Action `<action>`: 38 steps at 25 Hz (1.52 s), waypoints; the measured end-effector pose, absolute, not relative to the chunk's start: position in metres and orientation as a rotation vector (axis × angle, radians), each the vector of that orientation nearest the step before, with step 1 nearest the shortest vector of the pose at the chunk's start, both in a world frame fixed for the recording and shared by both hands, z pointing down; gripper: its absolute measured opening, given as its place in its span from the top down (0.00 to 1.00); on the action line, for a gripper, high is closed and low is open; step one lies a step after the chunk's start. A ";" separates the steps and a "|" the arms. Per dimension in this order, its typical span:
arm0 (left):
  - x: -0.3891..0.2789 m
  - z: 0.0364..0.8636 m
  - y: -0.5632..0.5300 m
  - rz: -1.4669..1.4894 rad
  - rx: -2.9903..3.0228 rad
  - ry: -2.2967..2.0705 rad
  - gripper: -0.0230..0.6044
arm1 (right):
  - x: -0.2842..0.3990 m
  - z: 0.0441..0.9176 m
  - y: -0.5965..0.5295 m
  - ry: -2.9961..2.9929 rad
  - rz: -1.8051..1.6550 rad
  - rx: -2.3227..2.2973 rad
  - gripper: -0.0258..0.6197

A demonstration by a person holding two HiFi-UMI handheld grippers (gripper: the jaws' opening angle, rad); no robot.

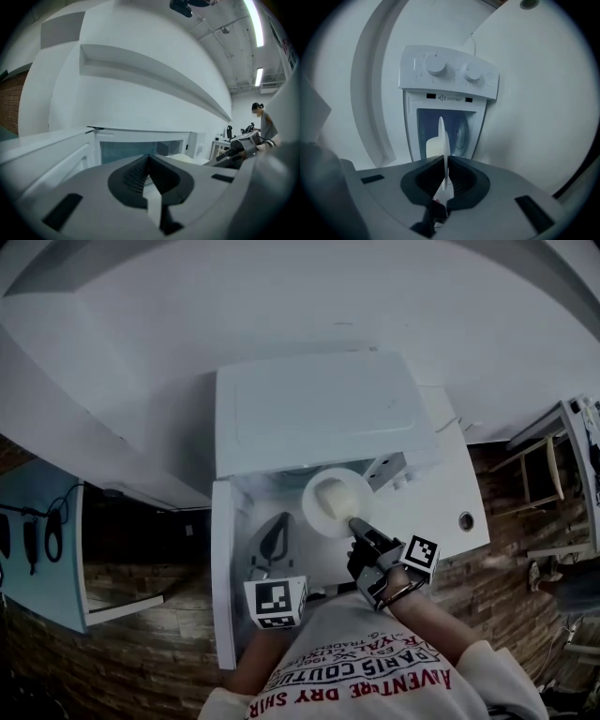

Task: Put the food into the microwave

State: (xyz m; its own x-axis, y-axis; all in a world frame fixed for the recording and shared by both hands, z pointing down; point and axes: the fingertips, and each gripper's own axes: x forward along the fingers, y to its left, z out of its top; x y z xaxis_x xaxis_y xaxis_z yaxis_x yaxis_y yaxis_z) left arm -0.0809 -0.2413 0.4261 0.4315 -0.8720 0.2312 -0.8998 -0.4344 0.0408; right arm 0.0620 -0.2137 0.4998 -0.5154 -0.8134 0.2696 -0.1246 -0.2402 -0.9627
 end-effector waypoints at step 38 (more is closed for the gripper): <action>-0.078 0.508 -0.263 0.477 2.376 -1.568 0.95 | 0.033 0.572 -0.360 1.547 -1.755 -1.132 0.91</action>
